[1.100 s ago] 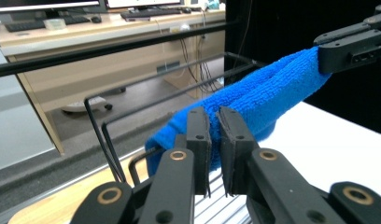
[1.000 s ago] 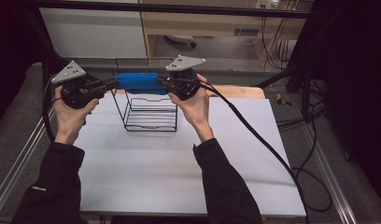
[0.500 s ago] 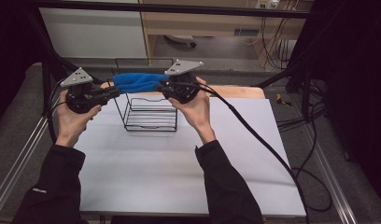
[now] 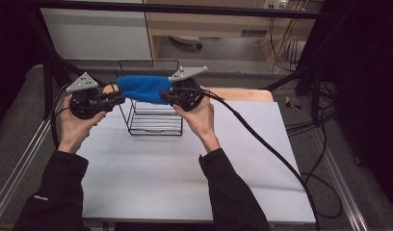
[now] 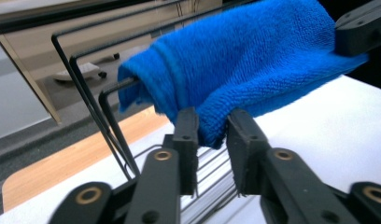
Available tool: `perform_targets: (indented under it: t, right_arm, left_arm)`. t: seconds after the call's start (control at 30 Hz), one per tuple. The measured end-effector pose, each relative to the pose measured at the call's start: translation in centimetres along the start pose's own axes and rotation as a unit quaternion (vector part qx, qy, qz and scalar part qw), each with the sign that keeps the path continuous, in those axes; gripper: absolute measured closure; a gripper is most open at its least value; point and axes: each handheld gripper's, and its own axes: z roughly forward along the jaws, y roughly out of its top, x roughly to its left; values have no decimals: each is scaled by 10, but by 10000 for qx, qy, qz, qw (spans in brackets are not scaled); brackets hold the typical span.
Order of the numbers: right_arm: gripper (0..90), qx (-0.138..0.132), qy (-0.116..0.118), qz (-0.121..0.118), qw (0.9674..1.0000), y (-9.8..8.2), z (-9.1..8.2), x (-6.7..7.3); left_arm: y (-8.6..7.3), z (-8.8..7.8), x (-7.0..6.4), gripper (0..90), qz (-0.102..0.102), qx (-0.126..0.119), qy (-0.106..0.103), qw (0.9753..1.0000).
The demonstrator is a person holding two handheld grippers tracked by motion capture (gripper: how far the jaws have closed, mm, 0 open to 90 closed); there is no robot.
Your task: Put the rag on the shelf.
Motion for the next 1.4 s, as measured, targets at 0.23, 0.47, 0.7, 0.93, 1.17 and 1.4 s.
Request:
perform_targets:
  t: [0.23,0.47,0.7,0.93,1.17,1.4]
  right_arm:
    - [882,83,-232,67,9997,-13,9,-6]
    - [777,-99,-207,25,9997,-21,9,-8]
    - [613,-366,-172,67,9992,-24,-14,-6]
    - [378,-365,-333,278,9984,-39,-43,-10]
    - [205,-140,-516,431,9976,-73,-64,-19]
    - [91,56,-678,679,9954,-117,-81,-28]
  left_arm:
    - [-10,-2,-2,631,-57,72,-68,9999]
    - [-19,5,-5,556,-79,221,-5,9997]
    - [-31,2,-10,418,-162,288,40,9994]
    - [-52,2,-16,268,-270,479,25,9985]
    - [-75,8,-26,148,-328,624,-58,9975]
    - [-98,14,-36,75,-364,725,-120,9966]
